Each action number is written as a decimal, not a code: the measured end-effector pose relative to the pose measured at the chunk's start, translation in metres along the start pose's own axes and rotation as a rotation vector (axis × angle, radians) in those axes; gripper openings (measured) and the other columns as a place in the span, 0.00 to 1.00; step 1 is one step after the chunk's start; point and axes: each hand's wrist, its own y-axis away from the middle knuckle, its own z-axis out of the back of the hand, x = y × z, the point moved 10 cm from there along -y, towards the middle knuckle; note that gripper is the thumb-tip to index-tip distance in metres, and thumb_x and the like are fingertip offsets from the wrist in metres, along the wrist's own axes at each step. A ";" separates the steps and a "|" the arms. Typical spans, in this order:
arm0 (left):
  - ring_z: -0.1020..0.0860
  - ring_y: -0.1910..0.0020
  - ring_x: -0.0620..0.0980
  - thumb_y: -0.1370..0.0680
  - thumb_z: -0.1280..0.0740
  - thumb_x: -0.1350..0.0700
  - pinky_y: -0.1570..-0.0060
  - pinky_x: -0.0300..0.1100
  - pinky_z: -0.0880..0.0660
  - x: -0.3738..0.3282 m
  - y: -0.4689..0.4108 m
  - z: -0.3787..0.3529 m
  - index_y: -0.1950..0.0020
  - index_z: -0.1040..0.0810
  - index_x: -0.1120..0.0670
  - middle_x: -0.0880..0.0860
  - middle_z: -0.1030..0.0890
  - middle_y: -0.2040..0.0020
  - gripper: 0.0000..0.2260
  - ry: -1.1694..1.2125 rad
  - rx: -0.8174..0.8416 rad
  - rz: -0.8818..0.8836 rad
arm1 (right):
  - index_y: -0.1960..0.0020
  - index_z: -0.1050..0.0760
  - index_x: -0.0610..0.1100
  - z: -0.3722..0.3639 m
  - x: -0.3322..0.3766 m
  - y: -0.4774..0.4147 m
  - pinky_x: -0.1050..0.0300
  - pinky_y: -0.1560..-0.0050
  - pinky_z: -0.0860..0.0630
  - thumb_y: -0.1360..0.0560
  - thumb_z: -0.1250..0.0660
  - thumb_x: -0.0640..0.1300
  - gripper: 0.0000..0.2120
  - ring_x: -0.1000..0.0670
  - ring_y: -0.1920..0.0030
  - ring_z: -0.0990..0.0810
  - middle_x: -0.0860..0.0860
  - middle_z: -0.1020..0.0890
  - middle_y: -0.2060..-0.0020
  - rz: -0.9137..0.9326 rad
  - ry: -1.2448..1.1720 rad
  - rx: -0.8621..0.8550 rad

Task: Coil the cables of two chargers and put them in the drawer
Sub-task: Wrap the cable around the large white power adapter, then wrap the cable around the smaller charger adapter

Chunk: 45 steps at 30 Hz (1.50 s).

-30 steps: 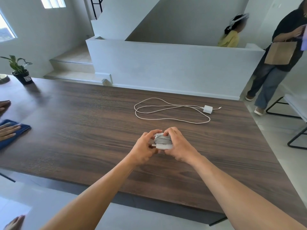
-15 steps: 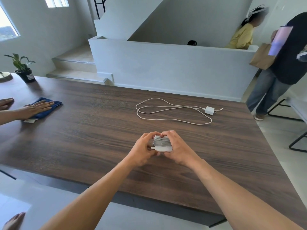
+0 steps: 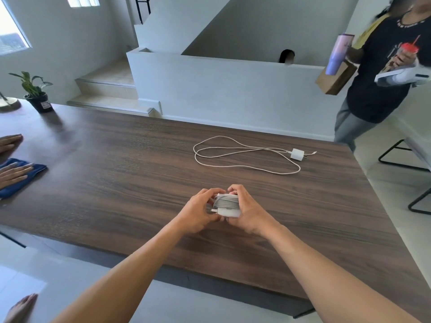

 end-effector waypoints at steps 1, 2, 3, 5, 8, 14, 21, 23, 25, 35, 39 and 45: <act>0.24 0.49 0.39 0.34 0.23 0.54 0.45 0.31 0.28 0.003 0.001 0.001 0.35 0.28 0.43 0.46 0.24 0.45 0.29 -0.014 0.008 -0.001 | 0.34 0.41 0.52 -0.003 0.000 0.000 0.60 0.40 0.31 0.34 0.25 0.45 0.36 0.53 0.42 0.28 0.52 0.31 0.41 -0.004 -0.017 0.003; 0.23 0.48 0.39 0.34 0.23 0.53 0.44 0.34 0.27 0.009 0.003 0.002 0.35 0.28 0.43 0.46 0.23 0.45 0.29 -0.026 0.016 0.004 | 0.32 0.43 0.52 -0.007 0.000 -0.001 0.61 0.40 0.32 0.34 0.25 0.45 0.38 0.53 0.42 0.28 0.52 0.31 0.41 -0.006 -0.022 0.017; 0.23 0.48 0.40 0.34 0.23 0.52 0.43 0.37 0.27 0.016 0.005 0.003 0.36 0.28 0.42 0.46 0.22 0.45 0.29 -0.035 0.025 0.015 | 0.30 0.44 0.52 -0.012 0.002 -0.002 0.61 0.40 0.32 0.34 0.25 0.45 0.40 0.53 0.42 0.28 0.52 0.31 0.40 -0.008 -0.025 0.033; 0.22 0.47 0.41 0.35 0.23 0.51 0.43 0.38 0.27 0.031 0.010 0.006 0.36 0.28 0.42 0.47 0.22 0.44 0.30 -0.036 0.047 0.054 | 0.28 0.45 0.52 -0.023 0.007 -0.005 0.62 0.40 0.33 0.34 0.25 0.46 0.41 0.54 0.43 0.28 0.51 0.33 0.39 -0.009 -0.031 0.060; 0.22 0.46 0.42 0.36 0.22 0.51 0.43 0.39 0.26 0.052 0.019 0.017 0.37 0.27 0.45 0.48 0.23 0.43 0.30 -0.007 0.068 0.126 | 0.28 0.45 0.52 -0.042 0.020 -0.012 0.63 0.43 0.33 0.33 0.25 0.47 0.41 0.53 0.45 0.28 0.51 0.32 0.40 0.012 -0.036 0.098; 0.22 0.47 0.45 0.35 0.21 0.54 0.43 0.41 0.26 0.078 0.040 0.054 0.35 0.28 0.49 0.47 0.21 0.43 0.31 0.003 -0.002 0.202 | 0.27 0.46 0.51 -0.074 0.041 -0.030 0.64 0.41 0.33 0.33 0.25 0.44 0.41 0.53 0.43 0.26 0.53 0.31 0.40 0.016 -0.147 0.130; 0.26 0.43 0.43 0.39 0.25 0.40 0.37 0.46 0.29 0.094 0.050 0.055 0.34 0.28 0.43 0.44 0.25 0.43 0.34 -0.090 0.051 0.267 | 0.25 0.47 0.52 -0.083 0.036 -0.042 0.69 0.40 0.32 0.35 0.23 0.42 0.47 0.56 0.34 0.33 0.50 0.36 0.35 0.014 -0.212 0.153; 0.27 0.42 0.42 0.41 0.25 0.39 0.36 0.45 0.29 0.097 0.049 0.057 0.34 0.29 0.42 0.43 0.26 0.42 0.36 -0.096 0.074 0.284 | 0.25 0.46 0.53 -0.082 0.031 -0.046 0.73 0.44 0.33 0.36 0.21 0.43 0.48 0.56 0.35 0.33 0.50 0.36 0.34 -0.005 -0.176 0.182; 0.27 0.40 0.41 0.41 0.22 0.40 0.36 0.41 0.31 0.096 0.048 0.057 0.32 0.31 0.43 0.43 0.27 0.40 0.38 -0.086 0.124 0.281 | 0.25 0.46 0.54 -0.082 0.025 -0.046 0.65 0.36 0.33 0.40 0.21 0.49 0.50 0.54 0.32 0.35 0.51 0.37 0.32 -0.032 -0.077 0.267; 0.26 0.61 0.46 0.23 0.33 0.50 0.57 0.40 0.29 0.028 -0.024 0.077 0.55 0.22 0.52 0.44 0.23 0.64 0.07 -0.138 -0.125 0.182 | 0.59 0.22 0.45 0.012 0.007 -0.064 0.53 0.54 0.26 0.22 0.42 0.54 0.16 0.45 0.55 0.21 0.48 0.19 0.59 -0.107 0.386 0.128; 0.26 0.62 0.49 0.23 0.36 0.54 0.57 0.42 0.29 -0.011 -0.063 0.050 0.55 0.22 0.53 0.44 0.25 0.67 0.05 -0.204 -0.078 0.078 | 0.70 0.35 0.48 0.043 -0.002 -0.061 0.54 0.60 0.32 0.22 0.43 0.54 0.20 0.43 0.58 0.24 0.49 0.24 0.65 -0.104 0.453 0.009; 0.23 0.55 0.51 0.24 0.37 0.54 0.52 0.43 0.26 -0.055 -0.118 -0.009 0.52 0.21 0.51 0.44 0.23 0.62 0.06 -0.254 0.032 -0.002 | 0.70 0.35 0.46 0.121 -0.059 -0.031 0.54 0.63 0.32 0.22 0.42 0.53 0.20 0.43 0.61 0.25 0.49 0.24 0.67 -0.267 0.391 -0.179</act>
